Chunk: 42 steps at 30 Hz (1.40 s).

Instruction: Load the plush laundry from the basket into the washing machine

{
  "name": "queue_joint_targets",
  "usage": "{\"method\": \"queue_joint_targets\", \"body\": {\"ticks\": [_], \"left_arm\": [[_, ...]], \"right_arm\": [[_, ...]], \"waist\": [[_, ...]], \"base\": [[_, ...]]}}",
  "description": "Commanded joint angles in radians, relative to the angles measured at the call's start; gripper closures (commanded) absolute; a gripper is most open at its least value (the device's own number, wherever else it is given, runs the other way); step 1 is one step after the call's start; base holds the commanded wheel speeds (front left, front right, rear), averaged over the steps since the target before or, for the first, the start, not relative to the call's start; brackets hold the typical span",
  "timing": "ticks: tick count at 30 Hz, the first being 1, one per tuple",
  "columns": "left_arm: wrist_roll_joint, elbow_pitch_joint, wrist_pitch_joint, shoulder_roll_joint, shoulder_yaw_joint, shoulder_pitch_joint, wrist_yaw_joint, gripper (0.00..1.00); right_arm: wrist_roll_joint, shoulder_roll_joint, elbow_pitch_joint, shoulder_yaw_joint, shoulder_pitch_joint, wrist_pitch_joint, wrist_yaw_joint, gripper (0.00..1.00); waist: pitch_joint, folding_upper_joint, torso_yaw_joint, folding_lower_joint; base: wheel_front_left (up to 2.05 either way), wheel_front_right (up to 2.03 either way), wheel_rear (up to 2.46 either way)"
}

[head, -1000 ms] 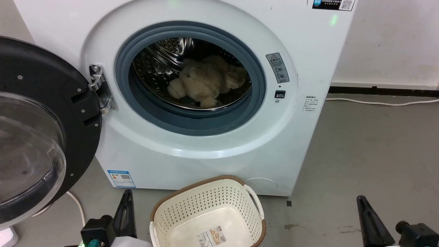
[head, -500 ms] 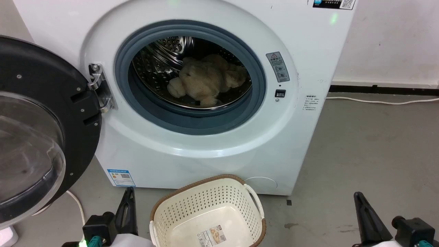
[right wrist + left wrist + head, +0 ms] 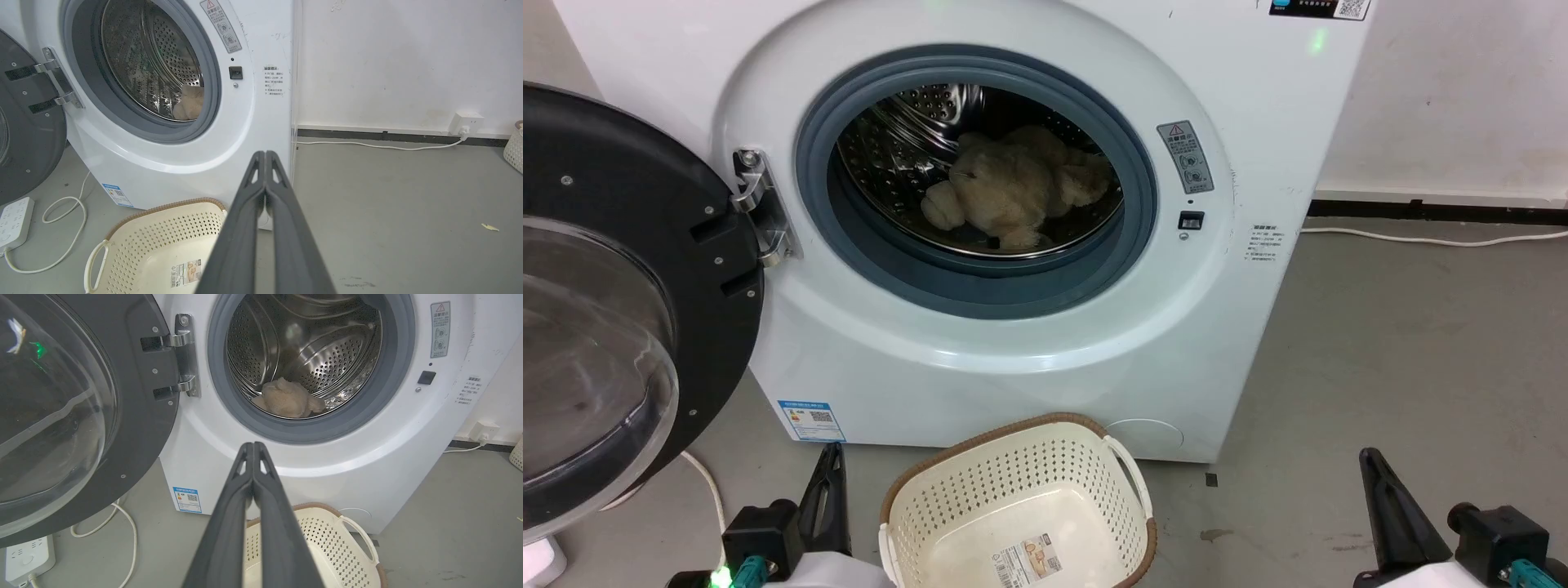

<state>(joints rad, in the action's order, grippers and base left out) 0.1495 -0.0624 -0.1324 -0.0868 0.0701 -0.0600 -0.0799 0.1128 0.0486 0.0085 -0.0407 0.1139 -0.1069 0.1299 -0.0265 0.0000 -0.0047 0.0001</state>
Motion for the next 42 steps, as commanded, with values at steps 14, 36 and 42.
{"method": "queue_joint_targets", "body": {"ticks": [14,36,42], "left_arm": [[-0.042,0.019,0.031,0.009,-0.019,0.026,0.021,1.00],[-0.085,0.037,0.072,0.020,-0.040,0.040,0.045,1.00],[-0.096,0.041,0.082,0.023,-0.045,0.043,0.050,1.00]], "right_arm": [[-0.032,0.001,-0.004,0.011,-0.038,0.026,0.000,1.00],[-0.064,0.001,-0.006,0.023,-0.069,0.059,0.001,1.00],[-0.073,0.001,-0.006,0.026,-0.076,0.067,0.001,1.00]], "waist": [[0.006,0.0000,0.001,0.0000],[0.014,0.0000,0.003,-0.0001],[0.016,0.0000,0.003,-0.0001]], "base": [[0.00,0.00,0.00],[0.00,0.00,0.00],[0.00,0.00,0.00]]}}
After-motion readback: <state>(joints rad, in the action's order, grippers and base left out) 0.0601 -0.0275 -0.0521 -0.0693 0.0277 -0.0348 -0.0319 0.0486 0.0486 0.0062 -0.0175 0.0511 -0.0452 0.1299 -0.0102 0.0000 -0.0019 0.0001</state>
